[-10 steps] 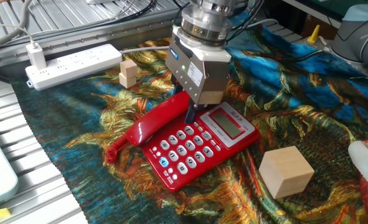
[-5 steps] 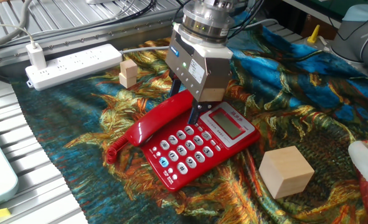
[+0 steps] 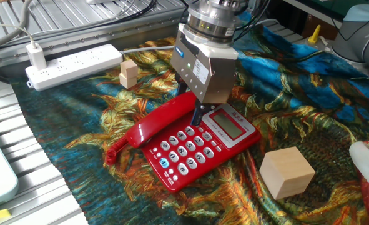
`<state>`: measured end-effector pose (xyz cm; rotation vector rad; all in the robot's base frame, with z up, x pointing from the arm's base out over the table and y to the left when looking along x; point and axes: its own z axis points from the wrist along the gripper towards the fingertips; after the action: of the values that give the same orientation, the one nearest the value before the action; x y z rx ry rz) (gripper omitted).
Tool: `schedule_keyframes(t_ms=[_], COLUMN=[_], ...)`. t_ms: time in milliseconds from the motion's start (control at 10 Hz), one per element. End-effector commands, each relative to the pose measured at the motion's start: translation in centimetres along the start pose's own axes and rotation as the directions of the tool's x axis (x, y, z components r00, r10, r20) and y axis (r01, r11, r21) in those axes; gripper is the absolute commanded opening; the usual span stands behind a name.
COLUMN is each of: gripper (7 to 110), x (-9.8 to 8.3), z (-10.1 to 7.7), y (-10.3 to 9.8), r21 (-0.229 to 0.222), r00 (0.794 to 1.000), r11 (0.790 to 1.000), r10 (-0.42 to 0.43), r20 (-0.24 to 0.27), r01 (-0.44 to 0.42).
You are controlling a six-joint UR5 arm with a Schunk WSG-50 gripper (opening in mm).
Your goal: Place the handset of the telephone on the corresponding phone cradle
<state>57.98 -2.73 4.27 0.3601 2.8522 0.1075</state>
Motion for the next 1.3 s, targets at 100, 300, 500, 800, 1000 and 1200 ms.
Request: schedule_keyframes(t_ms=[100,300,500,800,1000,1200], gripper=[66,66,22,22,22,7], x=[-0.4,-0.5,0.3,0.5,0.5,0.6], z=[0.3,0.7,0.7,0.5,0.3,0.0], y=[0.1,-0.8,-2.1,-2.6,-2.4,-1.8], r21=[-0.028,-0.034,0.028,0.063,0.078,0.071], r00=[1.0,0.999,0.997,0.994,0.993,0.992], r11=[1.0,0.999,0.997,0.992,0.99,0.99], r10=[0.011,0.024,0.075,0.11,0.121,0.126], r20=[0.021,0.033,0.007,-0.001,-0.005,-0.007], r01=[-0.01,-0.023,-0.075,-0.11,-0.121,-0.125])
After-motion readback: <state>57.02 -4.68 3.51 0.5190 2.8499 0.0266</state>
